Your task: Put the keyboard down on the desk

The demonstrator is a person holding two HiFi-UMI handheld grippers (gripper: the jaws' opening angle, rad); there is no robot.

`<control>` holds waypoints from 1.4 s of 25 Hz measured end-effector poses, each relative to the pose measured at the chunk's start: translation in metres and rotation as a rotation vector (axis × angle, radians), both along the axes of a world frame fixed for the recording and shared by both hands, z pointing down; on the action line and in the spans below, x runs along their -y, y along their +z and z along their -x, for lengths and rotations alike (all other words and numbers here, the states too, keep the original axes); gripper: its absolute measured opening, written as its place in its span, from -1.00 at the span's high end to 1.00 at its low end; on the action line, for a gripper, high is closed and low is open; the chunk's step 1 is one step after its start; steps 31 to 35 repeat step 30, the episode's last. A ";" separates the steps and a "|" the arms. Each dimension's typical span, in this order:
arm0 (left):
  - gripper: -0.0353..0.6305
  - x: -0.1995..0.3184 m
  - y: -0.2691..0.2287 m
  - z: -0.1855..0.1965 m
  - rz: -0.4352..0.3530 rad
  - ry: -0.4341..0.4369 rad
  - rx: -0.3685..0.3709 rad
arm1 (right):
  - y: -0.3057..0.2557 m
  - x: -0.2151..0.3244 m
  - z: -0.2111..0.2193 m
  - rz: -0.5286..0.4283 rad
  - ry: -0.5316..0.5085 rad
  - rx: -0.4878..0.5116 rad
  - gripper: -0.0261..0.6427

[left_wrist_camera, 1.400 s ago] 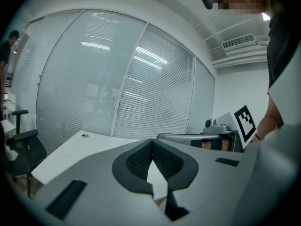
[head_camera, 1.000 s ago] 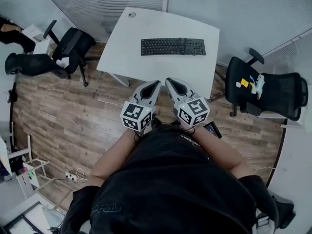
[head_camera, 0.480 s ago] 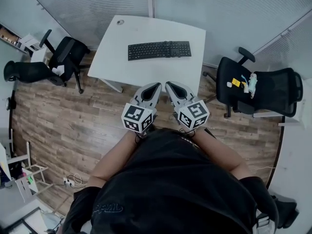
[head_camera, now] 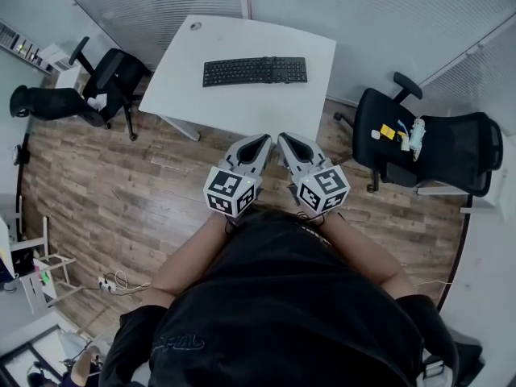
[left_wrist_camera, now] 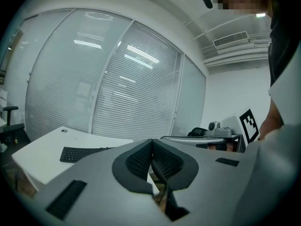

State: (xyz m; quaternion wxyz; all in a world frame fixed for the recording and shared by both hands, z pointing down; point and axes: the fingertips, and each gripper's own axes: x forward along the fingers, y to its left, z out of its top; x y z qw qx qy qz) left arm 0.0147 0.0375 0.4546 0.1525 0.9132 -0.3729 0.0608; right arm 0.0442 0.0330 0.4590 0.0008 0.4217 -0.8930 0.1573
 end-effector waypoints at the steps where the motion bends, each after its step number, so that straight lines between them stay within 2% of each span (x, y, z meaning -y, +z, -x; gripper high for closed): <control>1: 0.85 -0.004 0.000 -0.003 -0.004 -0.004 0.004 | 0.000 -0.004 -0.002 -0.002 -0.007 -0.002 0.86; 17: 0.85 -0.077 0.012 -0.039 -0.002 -0.057 -0.005 | 0.015 -0.077 -0.035 0.014 -0.072 -0.031 0.86; 35: 0.85 -0.108 0.016 -0.038 0.002 -0.084 -0.007 | 0.020 -0.110 -0.030 0.005 -0.116 -0.053 0.86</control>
